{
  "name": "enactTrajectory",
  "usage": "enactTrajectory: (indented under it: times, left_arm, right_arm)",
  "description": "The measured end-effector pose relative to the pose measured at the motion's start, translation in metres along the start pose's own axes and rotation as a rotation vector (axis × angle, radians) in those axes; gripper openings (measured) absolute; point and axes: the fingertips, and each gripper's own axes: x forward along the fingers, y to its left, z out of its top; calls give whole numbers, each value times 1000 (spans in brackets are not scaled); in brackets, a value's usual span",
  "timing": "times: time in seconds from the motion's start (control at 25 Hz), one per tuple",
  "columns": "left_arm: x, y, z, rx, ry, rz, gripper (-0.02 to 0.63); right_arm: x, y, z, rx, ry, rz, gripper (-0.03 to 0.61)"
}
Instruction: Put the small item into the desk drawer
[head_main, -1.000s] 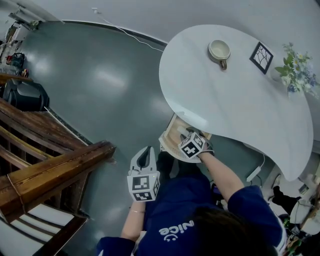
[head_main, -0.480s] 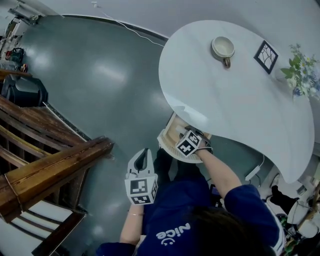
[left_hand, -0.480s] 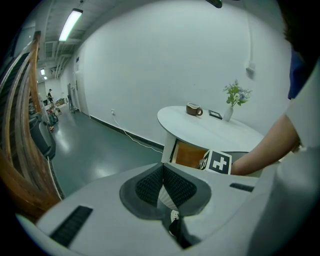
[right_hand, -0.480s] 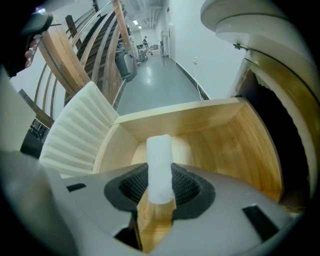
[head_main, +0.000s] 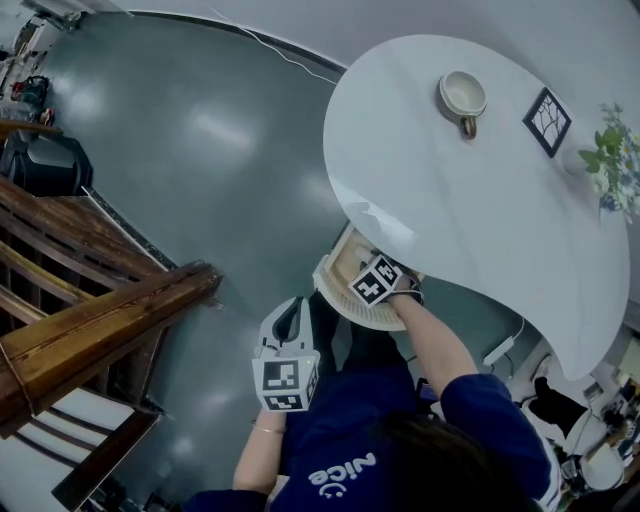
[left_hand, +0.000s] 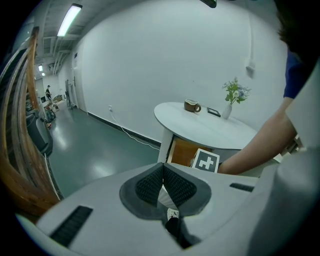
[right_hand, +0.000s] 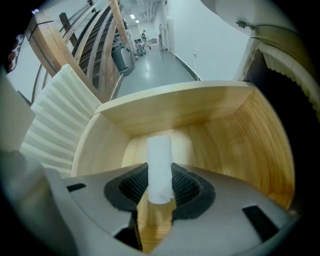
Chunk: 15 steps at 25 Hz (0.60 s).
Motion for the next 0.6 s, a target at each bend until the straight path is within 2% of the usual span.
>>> enactTrajectory:
  times: [0.16,0.36,0.6]
  left_arm:
    - [1,3,-10,-7,23,11,3]
    - [5,-1,-9,32,29,12,3]
    - [7,-1,-10,15,33,10,3]
  right_arm:
    - [7,-1,1,-17,11,3,143]
    - [16,-2,-3,-19,44,8,143]
    - [26,0,-11,-35,68,11,143]
